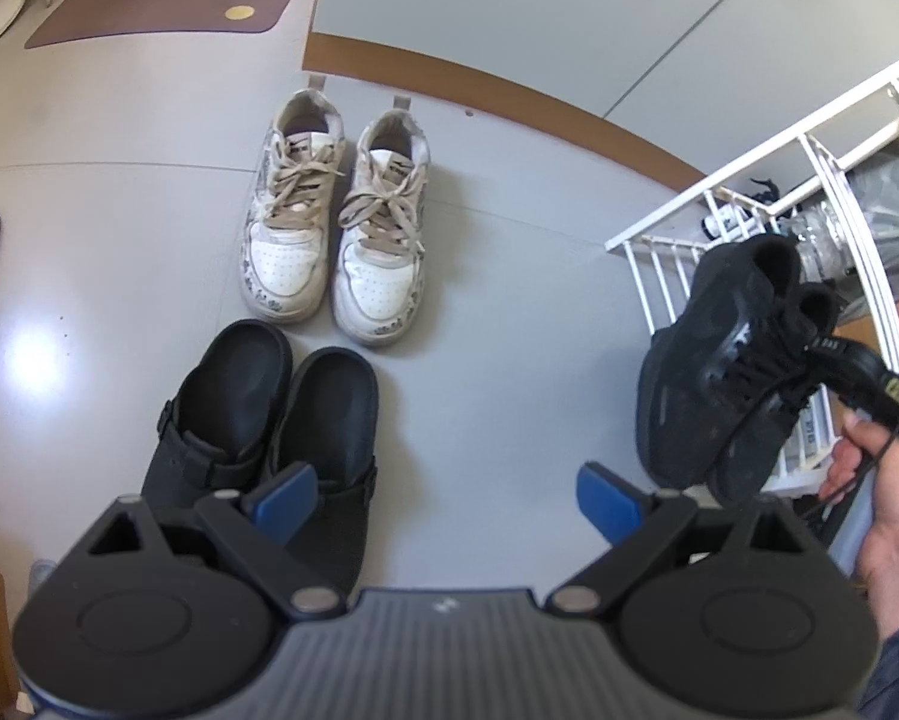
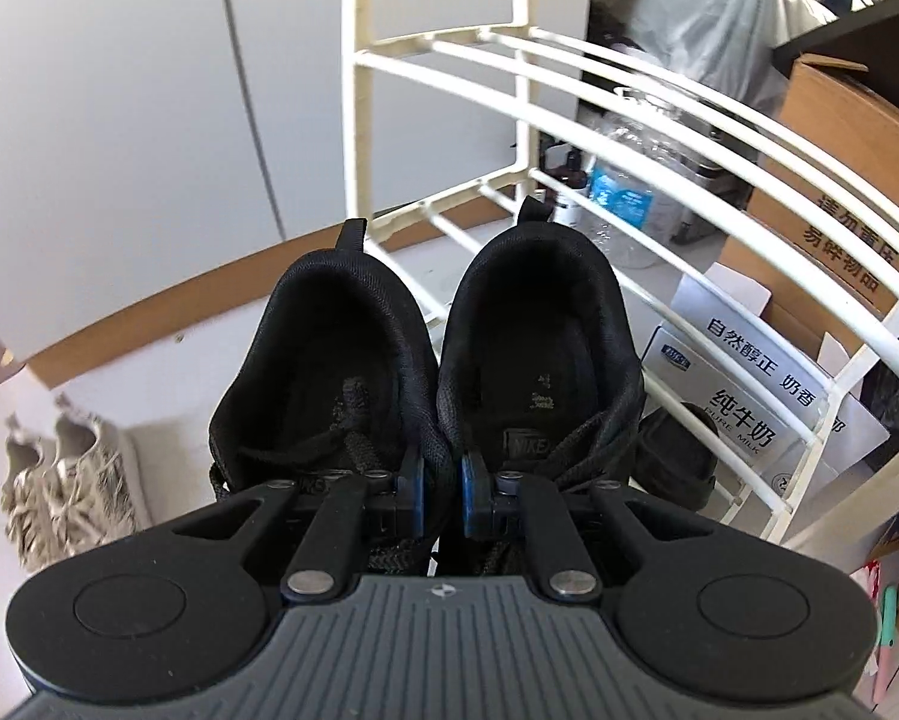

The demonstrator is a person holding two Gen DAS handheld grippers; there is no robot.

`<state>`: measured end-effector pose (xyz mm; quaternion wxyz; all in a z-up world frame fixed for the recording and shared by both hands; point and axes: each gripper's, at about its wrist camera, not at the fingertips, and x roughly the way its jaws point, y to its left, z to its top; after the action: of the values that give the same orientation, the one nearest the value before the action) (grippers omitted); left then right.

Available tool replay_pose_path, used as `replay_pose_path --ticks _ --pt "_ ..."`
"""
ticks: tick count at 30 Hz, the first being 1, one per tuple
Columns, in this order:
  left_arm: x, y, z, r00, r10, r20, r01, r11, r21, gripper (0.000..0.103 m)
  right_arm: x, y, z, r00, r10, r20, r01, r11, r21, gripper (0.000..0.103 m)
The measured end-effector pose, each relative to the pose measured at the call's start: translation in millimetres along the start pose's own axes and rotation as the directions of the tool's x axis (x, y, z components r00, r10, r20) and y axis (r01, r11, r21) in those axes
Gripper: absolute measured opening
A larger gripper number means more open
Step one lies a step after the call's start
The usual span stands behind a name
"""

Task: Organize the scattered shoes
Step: 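Push the black sneakers onto a rack shelf with the right gripper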

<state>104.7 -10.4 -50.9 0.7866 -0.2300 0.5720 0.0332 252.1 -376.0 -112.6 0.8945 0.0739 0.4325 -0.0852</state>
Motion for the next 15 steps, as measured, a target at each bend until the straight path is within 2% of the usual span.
replay_pose_path --ticks 9,15 --pt "3 -6 1 1.000 -0.021 -0.014 0.021 1.000 0.005 0.095 11 -28 20 0.997 -0.068 0.034 0.063 0.991 0.120 0.013" --pt "4 2 2 1.000 -0.011 -0.017 0.011 1.000 -0.015 0.095 20 -46 30 0.988 -0.139 0.068 0.123 0.971 0.206 0.013"
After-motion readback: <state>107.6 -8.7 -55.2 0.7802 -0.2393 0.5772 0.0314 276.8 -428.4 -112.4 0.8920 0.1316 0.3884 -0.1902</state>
